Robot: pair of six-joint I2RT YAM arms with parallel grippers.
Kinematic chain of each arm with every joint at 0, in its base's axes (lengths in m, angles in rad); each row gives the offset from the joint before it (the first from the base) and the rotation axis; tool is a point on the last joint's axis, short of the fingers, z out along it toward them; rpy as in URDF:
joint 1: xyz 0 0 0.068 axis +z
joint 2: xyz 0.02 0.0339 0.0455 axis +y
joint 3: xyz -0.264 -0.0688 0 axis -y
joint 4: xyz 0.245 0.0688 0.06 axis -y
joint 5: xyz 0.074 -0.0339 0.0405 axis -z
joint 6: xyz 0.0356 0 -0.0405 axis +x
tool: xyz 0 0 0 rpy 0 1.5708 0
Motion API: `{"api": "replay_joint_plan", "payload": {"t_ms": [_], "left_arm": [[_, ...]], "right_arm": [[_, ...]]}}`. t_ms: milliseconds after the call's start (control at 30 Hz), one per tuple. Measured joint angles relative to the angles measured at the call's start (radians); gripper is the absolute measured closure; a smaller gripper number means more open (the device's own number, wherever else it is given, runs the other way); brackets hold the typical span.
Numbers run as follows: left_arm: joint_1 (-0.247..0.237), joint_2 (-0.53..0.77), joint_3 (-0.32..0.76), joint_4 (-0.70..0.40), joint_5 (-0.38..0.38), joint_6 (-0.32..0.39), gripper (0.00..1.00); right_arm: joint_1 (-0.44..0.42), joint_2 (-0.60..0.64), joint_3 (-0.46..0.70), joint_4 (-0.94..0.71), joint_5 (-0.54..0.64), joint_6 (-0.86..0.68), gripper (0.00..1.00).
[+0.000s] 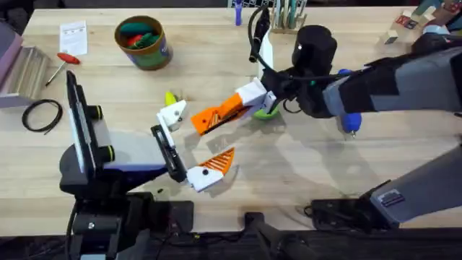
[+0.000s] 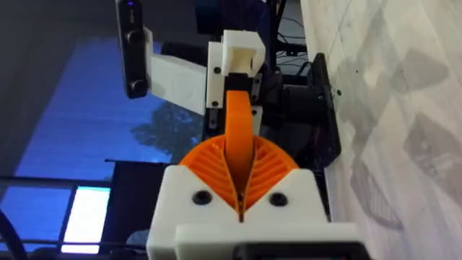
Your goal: Pick up the gripper from the table and insert it into the empty holder that is missing its gripper. Then pick up a screw, insert it into the mounting hole, and use the screwdriver to tighten it. Finally, clean up the table by picking up the vegetable and placing it into the bucket.
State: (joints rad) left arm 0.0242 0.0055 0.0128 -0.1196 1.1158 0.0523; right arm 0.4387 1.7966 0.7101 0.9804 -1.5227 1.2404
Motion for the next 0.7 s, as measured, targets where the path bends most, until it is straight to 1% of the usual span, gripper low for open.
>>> {"api": "replay_joint_plan", "payload": {"t_ms": [267,467,700], "left_arm": [[0.0,0.0,0.0,0.0,0.0,0.0,0.014],[0.0,0.0,0.0,0.0,0.0,0.0,0.013],[0.0,0.0,0.0,0.0,0.0,0.0,0.013]], "right_arm": [[0.013,0.017,0.01,0.001,0.0,0.039,0.992],[0.042,0.057,0.058,0.0,0.0,0.044,0.992],[0.046,0.06,0.091,0.001,0.0,0.047,0.992]]}}
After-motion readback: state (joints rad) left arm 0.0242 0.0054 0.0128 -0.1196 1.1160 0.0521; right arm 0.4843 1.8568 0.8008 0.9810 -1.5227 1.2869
